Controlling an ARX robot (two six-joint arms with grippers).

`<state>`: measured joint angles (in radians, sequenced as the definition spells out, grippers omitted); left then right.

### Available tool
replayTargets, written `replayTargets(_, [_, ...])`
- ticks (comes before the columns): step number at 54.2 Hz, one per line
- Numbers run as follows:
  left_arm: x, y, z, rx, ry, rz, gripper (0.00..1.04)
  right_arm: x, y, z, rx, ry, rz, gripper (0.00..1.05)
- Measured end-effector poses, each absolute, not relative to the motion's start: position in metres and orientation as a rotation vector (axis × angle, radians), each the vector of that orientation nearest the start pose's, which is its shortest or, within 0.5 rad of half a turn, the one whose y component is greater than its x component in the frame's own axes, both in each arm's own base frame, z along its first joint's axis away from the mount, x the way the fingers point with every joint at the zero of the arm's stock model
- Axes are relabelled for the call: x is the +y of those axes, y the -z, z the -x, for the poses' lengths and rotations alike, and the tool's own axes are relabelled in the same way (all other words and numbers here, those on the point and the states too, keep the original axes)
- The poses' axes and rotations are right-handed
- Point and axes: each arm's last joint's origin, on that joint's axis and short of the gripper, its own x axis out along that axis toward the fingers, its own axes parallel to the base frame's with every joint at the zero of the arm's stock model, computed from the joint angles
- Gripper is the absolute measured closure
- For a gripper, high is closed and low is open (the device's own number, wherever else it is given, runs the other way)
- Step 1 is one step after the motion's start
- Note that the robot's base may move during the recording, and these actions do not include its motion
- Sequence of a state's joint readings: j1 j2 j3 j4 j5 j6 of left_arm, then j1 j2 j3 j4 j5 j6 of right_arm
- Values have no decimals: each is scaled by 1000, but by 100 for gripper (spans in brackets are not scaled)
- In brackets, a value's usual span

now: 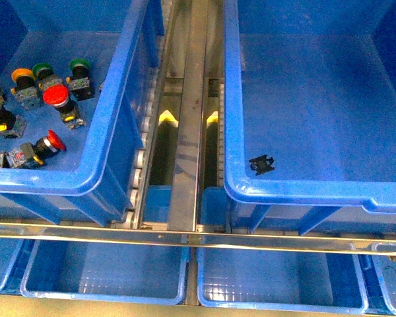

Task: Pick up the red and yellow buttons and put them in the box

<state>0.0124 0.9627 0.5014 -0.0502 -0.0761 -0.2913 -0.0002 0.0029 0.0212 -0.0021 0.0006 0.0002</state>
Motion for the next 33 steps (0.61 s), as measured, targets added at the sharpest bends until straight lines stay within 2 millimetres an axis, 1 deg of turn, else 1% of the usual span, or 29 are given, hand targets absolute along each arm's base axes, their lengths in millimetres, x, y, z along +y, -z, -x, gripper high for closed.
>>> replayTargets(1, [6, -220, -204, 487, -159, 263, 8, 0, -170, -97, -16, 1, -1, 6])
replayTargets(3, [9, -230, -223, 460, -156, 256, 8, 0, -170, -97, -16, 0, -1, 6])
replayTargets(4, [10, -232, -228, 456, -151, 249, 8, 0, -170, -97, -17, 0, -1, 6])
replayTargets(6, [12, -237, -247, 457, -122, 234, 8, 0, -170, -97, -17, 2, -1, 6])
replayTargets(7, [13, -238, -252, 462, -116, 229, 8, 0, -170, -97, -16, 2, -1, 6])
replayTargets(10, [15, -237, -282, 494, -70, 196, 8, 0, -170, -97, -16, 1, -1, 6])
replayTargets(11, [15, -236, -287, 500, -63, 189, 8, 0, -170, -97, -16, 1, -1, 6])
replayTargets(13, [16, -230, -308, 533, -34, 168, 8, 0, -170, -97, -16, 1, -1, 6])
replayTargets(14, [16, -228, -313, 543, -27, 158, 8, 0, -170, -97, -16, 1, -1, 6])
replayTargets(16, [17, -219, -333, 585, -9, 135, 8, 0, -170, -97, -16, 1, -1, 6])
replayTargets(17, [17, -216, -338, 596, -6, 133, 8, 0, -170, -97, -16, 1, -1, 6])
replayTargets(20, [17, -200, -364, 663, 49, 106, 8, 0, -170, -97, -16, 1, -1, 6])
replayTargets(26, [13, -177, -399, 756, 129, 68, 8, 0, -170, -97, -16, 1, -1, 6])
replayTargets(29, [9, -169, -412, 795, 177, 60, 8, 0, -170, -97, -16, 1, -1, 6])
replayTargets(33, [5, -162, -425, 824, 204, 37, 8, 0, -170, -97, -16, 1, -1, 6])
